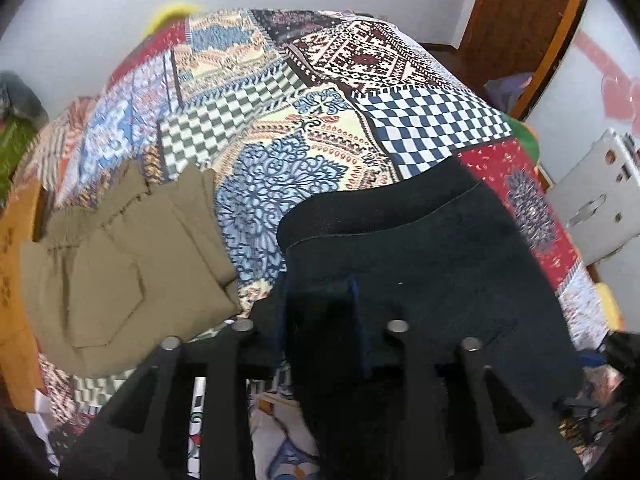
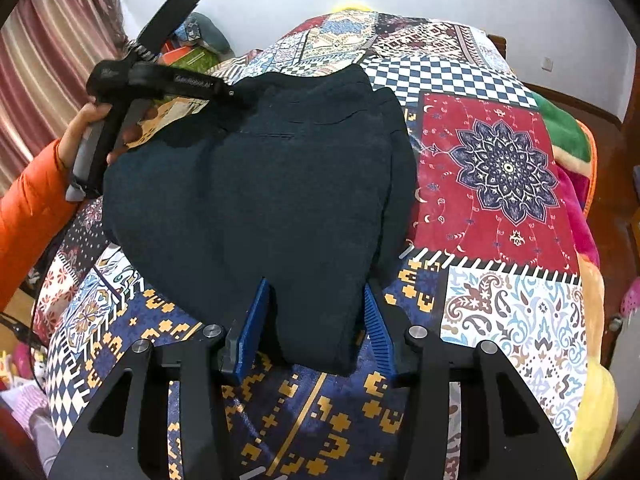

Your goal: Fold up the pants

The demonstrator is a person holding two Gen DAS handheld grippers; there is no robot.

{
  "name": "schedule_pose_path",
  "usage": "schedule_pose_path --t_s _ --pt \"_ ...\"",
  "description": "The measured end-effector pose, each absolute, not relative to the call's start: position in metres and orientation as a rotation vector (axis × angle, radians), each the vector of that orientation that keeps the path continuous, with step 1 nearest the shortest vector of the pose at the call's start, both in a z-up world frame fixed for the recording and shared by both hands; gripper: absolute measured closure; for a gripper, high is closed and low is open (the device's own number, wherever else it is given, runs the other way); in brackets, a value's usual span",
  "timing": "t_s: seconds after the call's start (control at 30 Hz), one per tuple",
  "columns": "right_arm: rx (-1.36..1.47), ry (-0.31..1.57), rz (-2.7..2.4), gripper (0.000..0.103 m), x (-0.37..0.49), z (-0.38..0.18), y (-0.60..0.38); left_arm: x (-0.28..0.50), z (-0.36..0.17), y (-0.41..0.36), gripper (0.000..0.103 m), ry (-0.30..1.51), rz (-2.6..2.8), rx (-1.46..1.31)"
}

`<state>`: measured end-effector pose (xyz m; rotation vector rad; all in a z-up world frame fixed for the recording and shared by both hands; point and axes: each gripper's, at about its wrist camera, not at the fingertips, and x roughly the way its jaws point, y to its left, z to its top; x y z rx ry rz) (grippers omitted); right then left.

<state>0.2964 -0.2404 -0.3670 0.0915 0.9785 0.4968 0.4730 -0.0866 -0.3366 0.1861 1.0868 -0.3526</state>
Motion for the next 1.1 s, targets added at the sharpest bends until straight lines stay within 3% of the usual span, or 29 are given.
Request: schedule_pose_path --t_s 0.3,0.47,0.6,0.8,1.1 --pt "0.096 0.967 0.462 0.056 0.294 -0.35 -0.244 0.422 -0.283 -0.064 0.044 1.015 -0.349 0.158" --pt "0.107 0.93 0.459 0.056 0.287 -0.338 -0.244 0.376 -0.28 -0.063 0.041 1.02 -0.422 0.13" --pt "0.039 0.988 0.444 0.056 0.286 -0.354 -0.235 0.347 -0.313 -0.062 0.041 1.058 -0.358 0.204" --pt "0.116 1.038 0.458 0.051 0.285 -0.371 -0.248 0.327 -0.356 -0.021 0.038 1.129 -0.284 0.01" --pt "0.07 1.002 0.436 0.046 0.277 -0.35 -0.252 0.321 -0.323 -0.014 0.037 1.083 -0.293 -0.014"
